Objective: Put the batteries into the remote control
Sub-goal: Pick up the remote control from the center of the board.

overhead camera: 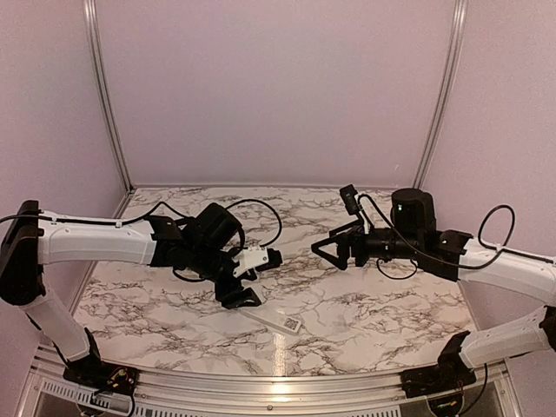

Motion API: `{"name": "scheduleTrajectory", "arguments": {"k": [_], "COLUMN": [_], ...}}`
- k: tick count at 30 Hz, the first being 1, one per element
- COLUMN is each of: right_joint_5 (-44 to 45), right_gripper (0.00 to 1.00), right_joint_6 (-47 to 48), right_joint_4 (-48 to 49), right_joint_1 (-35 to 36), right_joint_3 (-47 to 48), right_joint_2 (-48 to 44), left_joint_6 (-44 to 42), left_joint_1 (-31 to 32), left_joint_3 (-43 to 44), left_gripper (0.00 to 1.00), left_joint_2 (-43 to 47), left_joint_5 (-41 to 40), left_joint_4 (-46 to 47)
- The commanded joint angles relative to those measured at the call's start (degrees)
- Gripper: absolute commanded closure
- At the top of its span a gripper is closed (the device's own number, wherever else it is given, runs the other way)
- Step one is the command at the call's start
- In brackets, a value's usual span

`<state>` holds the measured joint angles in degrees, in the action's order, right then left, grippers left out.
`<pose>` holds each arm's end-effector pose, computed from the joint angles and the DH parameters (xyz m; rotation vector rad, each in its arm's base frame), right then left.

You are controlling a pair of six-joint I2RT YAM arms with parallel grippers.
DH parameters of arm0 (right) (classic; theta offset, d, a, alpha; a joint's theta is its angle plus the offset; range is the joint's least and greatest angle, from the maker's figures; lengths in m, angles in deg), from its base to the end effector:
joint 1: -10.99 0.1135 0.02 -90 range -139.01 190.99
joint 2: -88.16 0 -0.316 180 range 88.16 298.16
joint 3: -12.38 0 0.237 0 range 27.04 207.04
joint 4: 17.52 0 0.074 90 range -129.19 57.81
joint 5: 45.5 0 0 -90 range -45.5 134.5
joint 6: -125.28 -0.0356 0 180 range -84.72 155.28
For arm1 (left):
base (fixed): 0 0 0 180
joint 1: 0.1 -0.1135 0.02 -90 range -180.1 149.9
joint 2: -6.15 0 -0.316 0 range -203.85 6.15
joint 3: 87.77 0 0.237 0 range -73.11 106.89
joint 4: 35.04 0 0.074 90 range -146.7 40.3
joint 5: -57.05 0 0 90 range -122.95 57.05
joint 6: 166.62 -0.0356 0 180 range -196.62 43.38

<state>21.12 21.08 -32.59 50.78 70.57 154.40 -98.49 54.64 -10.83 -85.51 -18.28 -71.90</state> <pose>0.1642 0.1551 0.3276 -0.7319 1.9496 0.9989 0.1807 -0.2712 0.2842 1.6459 1.9019 -0.5579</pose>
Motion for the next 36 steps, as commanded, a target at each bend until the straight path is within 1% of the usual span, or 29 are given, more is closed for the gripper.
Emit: {"name": "scheduleTrajectory", "arguments": {"k": [1,6,10,16,22,27,32,36], "right_joint_5": [3.8,0.3,-2.5,-3.9,-4.7,-5.2,-9.4,-12.8], "right_gripper": [0.04,0.06,0.07,0.08,0.10,0.12,0.14,0.15], "right_joint_6": [-1.5,-1.7,-2.0,-1.9,-1.5,-1.1,-1.4,-3.0], "right_joint_4": [1.8,3.3,5.1,6.0,6.5,6.9,7.3,8.7], "right_joint_1": [-0.7,-0.8,-0.9,-0.9,-0.9,-1.0,-3.2,-5.8], "right_joint_3": [-0.7,-2.7,-4.8,-6.4,-6.7,-6.8,-6.2,-6.5], "right_joint_2": [-1.5,-3.3,-4.9,-5.3,-4.7,-3.7,-3.7,-4.0], "left_joint_6": [-10.0,-13.9,-15.2,-17.0,-18.7,-18.5,-17.7,-16.1], "left_joint_1": [1.3,2.2,2.4,2.4,2.5,2.9,3.3,3.9], "left_joint_3": [3.3,5.8,6.9,7.2,7.4,7.4,6.2,6.1], "left_gripper": [0.28,0.30,0.31,0.31,0.34,0.45,0.62,0.71], "left_joint_2": [-5.9,-11.7,-14.6,-16.4,-17.5,-17.7,-17.3,-17.9], "left_joint_5": [-0.4,-3.8,-5.5,-7.7,-7.8,-6.3,-5.0,-4.2], "left_joint_4": [-8.0,-10.1,-9.4,-7.2,-6.0,-6.6,-7.3,-7.8]}}
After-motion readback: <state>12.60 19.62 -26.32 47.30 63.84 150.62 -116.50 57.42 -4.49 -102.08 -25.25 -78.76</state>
